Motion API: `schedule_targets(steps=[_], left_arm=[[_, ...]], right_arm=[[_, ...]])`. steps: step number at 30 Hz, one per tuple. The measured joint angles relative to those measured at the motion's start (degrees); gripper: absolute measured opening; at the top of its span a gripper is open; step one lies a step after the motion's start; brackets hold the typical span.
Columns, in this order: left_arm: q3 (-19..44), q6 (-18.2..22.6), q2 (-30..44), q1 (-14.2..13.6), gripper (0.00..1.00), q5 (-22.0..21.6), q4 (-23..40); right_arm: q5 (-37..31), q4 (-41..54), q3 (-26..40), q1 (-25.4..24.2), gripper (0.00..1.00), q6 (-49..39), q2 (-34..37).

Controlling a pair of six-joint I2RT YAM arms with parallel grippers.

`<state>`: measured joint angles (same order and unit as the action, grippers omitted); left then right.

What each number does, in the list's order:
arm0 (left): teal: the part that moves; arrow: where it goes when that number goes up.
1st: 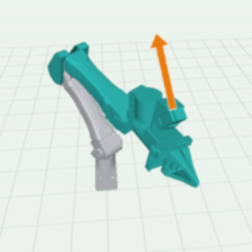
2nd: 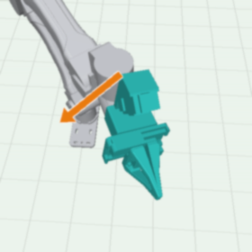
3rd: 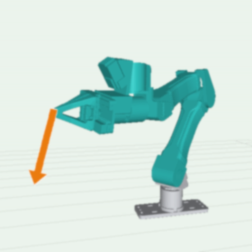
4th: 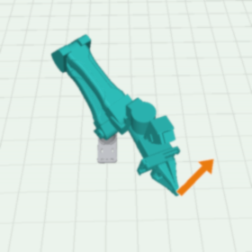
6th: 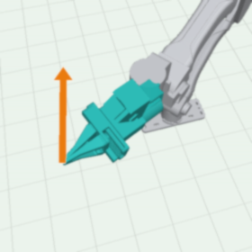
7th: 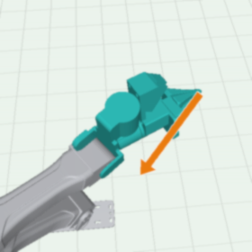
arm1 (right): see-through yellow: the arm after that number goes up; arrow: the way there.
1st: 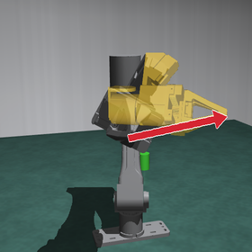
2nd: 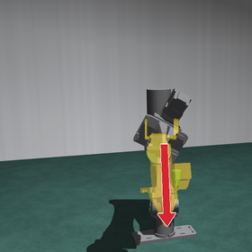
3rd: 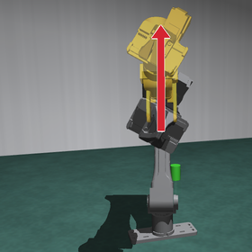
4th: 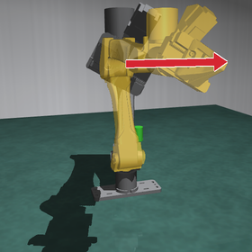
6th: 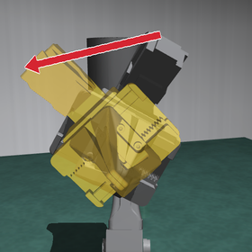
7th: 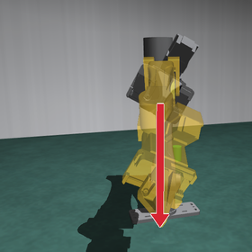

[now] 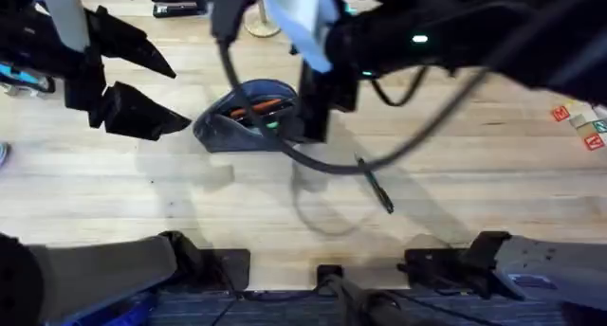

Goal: Unzip the bag, pick up the pens from the table one at a time and place them inside, then zip the bag closed.

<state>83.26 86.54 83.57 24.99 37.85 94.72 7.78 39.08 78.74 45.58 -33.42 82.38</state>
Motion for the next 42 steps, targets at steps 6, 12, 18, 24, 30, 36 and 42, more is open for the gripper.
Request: schedule_targets(steps=[6,12,18,24,30,36,42], left_arm=[[0.0,0.0,0.0,0.0,0.993,0.0,0.0],[0.0,0.0,0.0,0.0,0.993,0.0,0.0],[0.0,0.0,0.0,0.0,0.996,0.0,0.0],[0.0,0.0,0.0,0.0,0.994,0.0,0.0],[0.0,0.0,0.0,0.0,0.994,0.0,0.0],[0.0,0.0,0.0,0.0,0.994,0.0,0.0],[0.0,0.0,0.0,0.0,0.994,0.0,0.0]], right_arm=[[-2.5,8.2,0.0,0.0,0.996,6.9,-6.4],[-4.2,18.9,0.0,0.0,0.997,17.0,-12.1],[-5.4,30.7,0.0,0.0,0.997,25.1,-14.3],[-10.2,33.9,0.0,0.0,0.997,32.0,-14.3],[-11.3,33.4,-1.1,0.0,0.997,33.9,-14.3],[-11.5,29.6,-5.6,0.0,0.997,34.5,-14.3],[-11.6,23.7,-12.8,0.0,0.997,34.8,-14.3]])
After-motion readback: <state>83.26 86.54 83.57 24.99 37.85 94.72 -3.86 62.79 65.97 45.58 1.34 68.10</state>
